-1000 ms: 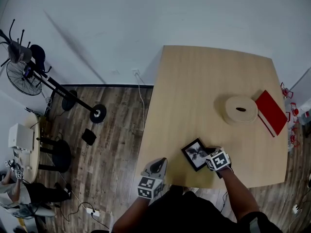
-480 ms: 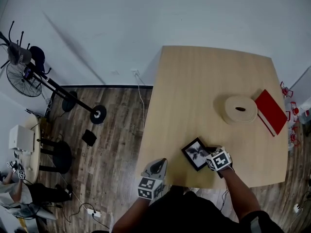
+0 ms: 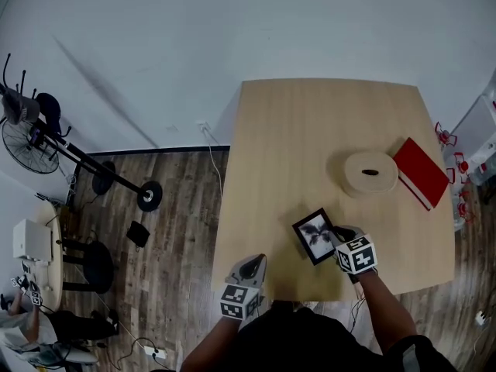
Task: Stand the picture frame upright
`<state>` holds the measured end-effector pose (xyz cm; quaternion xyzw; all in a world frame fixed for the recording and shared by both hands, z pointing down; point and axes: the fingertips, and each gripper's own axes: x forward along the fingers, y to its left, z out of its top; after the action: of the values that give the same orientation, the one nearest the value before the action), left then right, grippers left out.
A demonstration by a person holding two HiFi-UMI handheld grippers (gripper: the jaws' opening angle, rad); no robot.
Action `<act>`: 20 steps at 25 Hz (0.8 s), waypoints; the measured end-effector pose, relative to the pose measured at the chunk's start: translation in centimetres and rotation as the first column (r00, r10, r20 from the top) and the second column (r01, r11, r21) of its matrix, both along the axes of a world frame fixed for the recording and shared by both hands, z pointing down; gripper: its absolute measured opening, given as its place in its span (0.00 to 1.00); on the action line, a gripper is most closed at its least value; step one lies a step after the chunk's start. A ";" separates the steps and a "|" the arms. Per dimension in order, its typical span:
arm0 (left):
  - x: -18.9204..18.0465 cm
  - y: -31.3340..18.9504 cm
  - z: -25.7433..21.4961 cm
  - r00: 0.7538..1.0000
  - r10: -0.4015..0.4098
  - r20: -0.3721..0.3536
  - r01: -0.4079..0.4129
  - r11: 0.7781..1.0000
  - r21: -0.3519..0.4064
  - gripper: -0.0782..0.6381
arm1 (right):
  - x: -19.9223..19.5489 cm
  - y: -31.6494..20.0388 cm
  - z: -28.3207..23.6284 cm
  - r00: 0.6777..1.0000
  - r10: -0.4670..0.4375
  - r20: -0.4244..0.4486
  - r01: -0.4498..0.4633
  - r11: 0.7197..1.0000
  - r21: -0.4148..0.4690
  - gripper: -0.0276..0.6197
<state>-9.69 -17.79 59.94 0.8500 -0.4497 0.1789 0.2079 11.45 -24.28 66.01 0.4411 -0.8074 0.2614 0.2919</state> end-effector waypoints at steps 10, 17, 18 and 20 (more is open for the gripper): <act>6.4 -2.5 0.1 0.992 0.128 -0.021 -0.128 0.992 -0.004 0.12 | 9.2 -1.7 -3.9 0.956 0.293 0.033 -0.294 0.946 0.134 0.14; 10.6 -3.8 0.4 0.975 0.221 -0.015 -0.221 0.975 -0.001 0.12 | 15.4 -3.0 -3.2 0.891 0.452 0.053 -0.454 0.880 0.139 0.14; 11.1 -3.8 0.5 0.973 0.229 -0.014 -0.229 0.973 -0.006 0.12 | 16.1 -3.1 -2.9 0.884 0.464 0.052 -0.467 0.874 0.136 0.14; 11.8 -3.8 0.8 0.971 0.241 -0.013 -0.241 0.970 -0.014 0.12 | 17.6 -3.3 -2.5 0.875 0.482 0.046 -0.484 0.865 0.130 0.14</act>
<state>2.06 -21.61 60.75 0.8976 -0.3408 0.2017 0.1939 29.00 -27.53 63.51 0.6465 -0.6891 0.2724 0.1815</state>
